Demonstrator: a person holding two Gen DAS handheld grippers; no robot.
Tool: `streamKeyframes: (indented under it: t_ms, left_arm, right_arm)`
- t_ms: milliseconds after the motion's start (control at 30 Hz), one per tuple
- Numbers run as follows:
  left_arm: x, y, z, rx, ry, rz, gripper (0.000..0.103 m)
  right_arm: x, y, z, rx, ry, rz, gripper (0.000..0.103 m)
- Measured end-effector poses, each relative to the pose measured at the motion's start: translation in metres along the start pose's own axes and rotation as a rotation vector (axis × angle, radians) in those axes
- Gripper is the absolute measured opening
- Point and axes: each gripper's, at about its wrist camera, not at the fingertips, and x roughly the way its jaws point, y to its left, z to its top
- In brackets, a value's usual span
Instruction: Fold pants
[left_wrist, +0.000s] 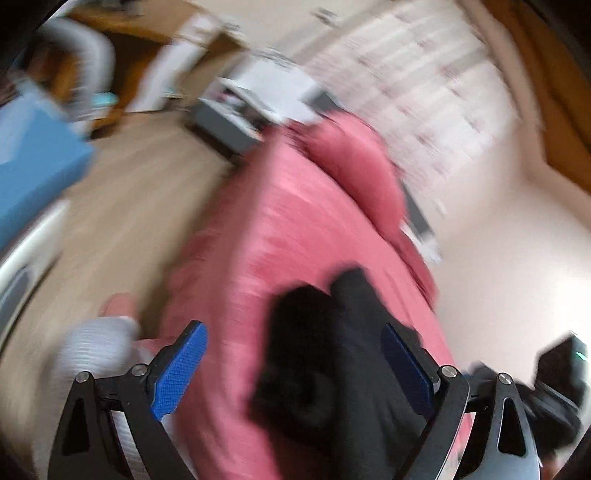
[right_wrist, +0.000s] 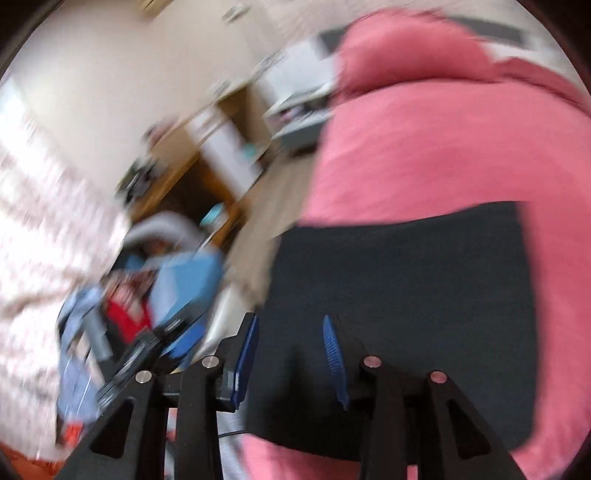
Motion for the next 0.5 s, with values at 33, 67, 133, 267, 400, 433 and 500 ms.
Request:
streamKeyframes:
  t_ms: [33, 67, 133, 267, 400, 433, 500]
  left_arm:
    - [0.005, -0.007, -0.002, 0.031, 0.024, -0.022, 0.095]
    - [0.012, -0.02, -0.007, 0.071, 0.07, -0.043, 0.095]
    - [0.021, -0.034, -0.014, 0.107, 0.138, -0.063, 0.095]
    - [0.038, -0.055, -0.014, 0.223, 0.193, -0.002, 0.09]
    - [0.067, -0.072, 0.005, 0.334, 0.228, 0.072, 0.089]
    - [0.079, -0.074, 0.008, 0.35, 0.27, 0.085, 0.086]
    - [0.102, -0.073, 0.011, 0.371, 0.353, 0.1, 0.074]
  right_arm:
    - [-0.014, -0.018, -0.003, 0.035, -0.026, -0.048, 0.037]
    - [-0.026, -0.038, -0.006, 0.074, -0.046, -0.091, 0.037]
    - [-0.047, -0.073, -0.018, 0.143, -0.067, -0.156, 0.035]
    - [-0.061, -0.11, -0.042, 0.188, -0.044, -0.244, 0.034]
    - [-0.05, -0.127, -0.06, 0.236, -0.004, -0.284, 0.034]
    - [-0.048, -0.131, -0.063, 0.257, 0.006, -0.28, 0.034]
    - [-0.049, -0.138, -0.066, 0.289, 0.009, -0.262, 0.034]
